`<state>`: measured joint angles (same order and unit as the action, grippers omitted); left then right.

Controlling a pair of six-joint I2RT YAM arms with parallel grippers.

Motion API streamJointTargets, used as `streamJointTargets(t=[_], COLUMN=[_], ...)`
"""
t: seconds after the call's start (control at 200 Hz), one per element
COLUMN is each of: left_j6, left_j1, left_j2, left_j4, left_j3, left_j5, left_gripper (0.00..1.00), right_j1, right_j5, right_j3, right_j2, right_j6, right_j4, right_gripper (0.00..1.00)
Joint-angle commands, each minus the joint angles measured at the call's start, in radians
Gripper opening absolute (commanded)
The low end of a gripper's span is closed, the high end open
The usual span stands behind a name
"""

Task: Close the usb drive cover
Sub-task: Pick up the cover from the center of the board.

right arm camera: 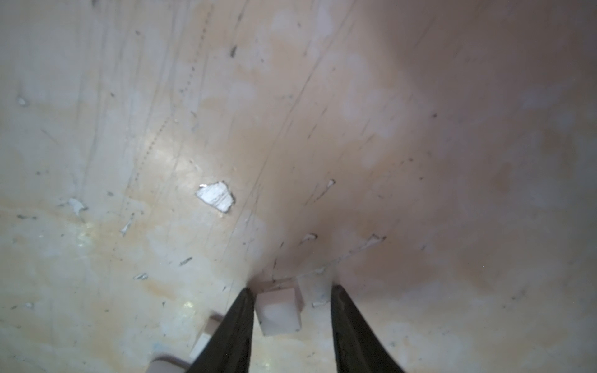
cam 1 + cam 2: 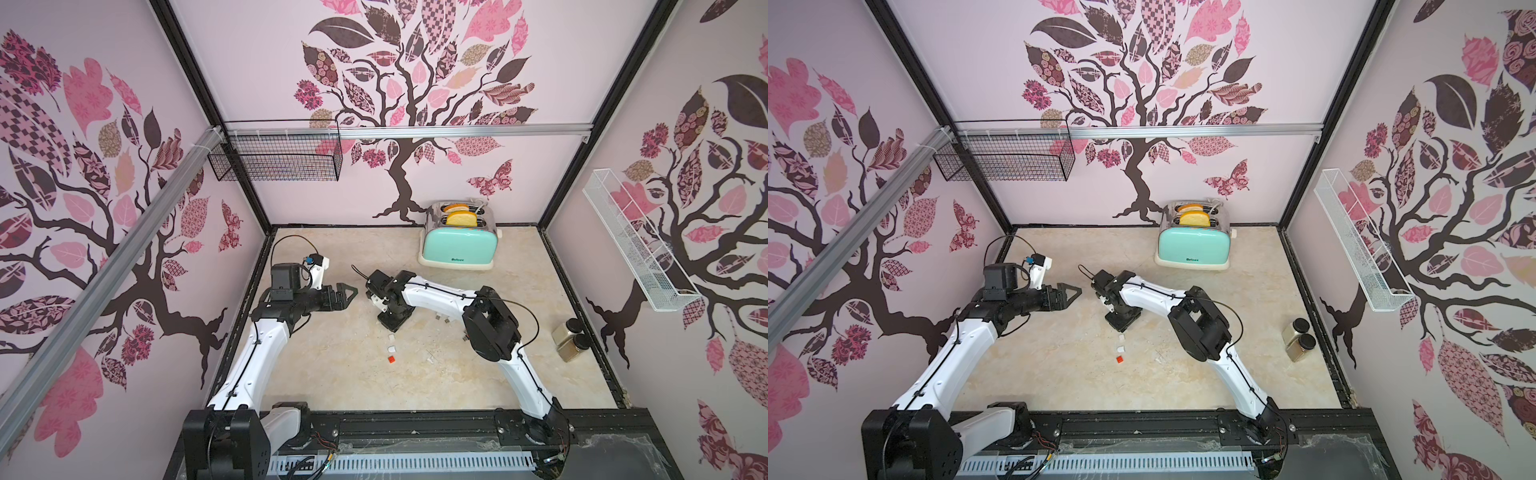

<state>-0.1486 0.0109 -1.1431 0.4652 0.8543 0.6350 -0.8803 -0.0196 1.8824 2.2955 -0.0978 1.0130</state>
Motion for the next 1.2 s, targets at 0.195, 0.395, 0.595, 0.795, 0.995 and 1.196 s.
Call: streamJointTargets(t=[0.195,0.395,0.595,0.795,0.995,1.196], left_j6=[0.014,0.014,0.013,0.012,0.019,0.038], left_j1=[-0.005,-0.005,-0.005,-0.005,-0.005,-0.005], left_j2=[0.015,0.017,0.018,0.016,0.017,0.018], left_j4=[-0.012,-0.014,-0.013,-0.008,0.0,0.021], left_j3=[-0.014,-0.015,-0.015,-0.01,-0.003,0.021], left_j5=[0.016,0.017,0.013,0.009,0.0,-0.041], left_gripper=[0.98,0.98,0.98,0.98,0.98,0.98], right_j1=[0.001,0.001,0.009,0.026,0.035,0.075], right_j5=[-0.003,0.025,0.061,0.135,0.159,0.132], right_j3=[0.007,0.018,0.032,0.03,-0.026,-0.034], right_j2=[-0.021,0.001,0.007,-0.015,-0.1,-0.122], right_j6=[-0.027,-0.06,-0.125,-0.239,-0.393,-0.507], right_j4=[0.044,0.072,0.093,0.111,0.111,0.117], right_gripper=[0.42,0.39,0.38,0.48,0.53,0.54])
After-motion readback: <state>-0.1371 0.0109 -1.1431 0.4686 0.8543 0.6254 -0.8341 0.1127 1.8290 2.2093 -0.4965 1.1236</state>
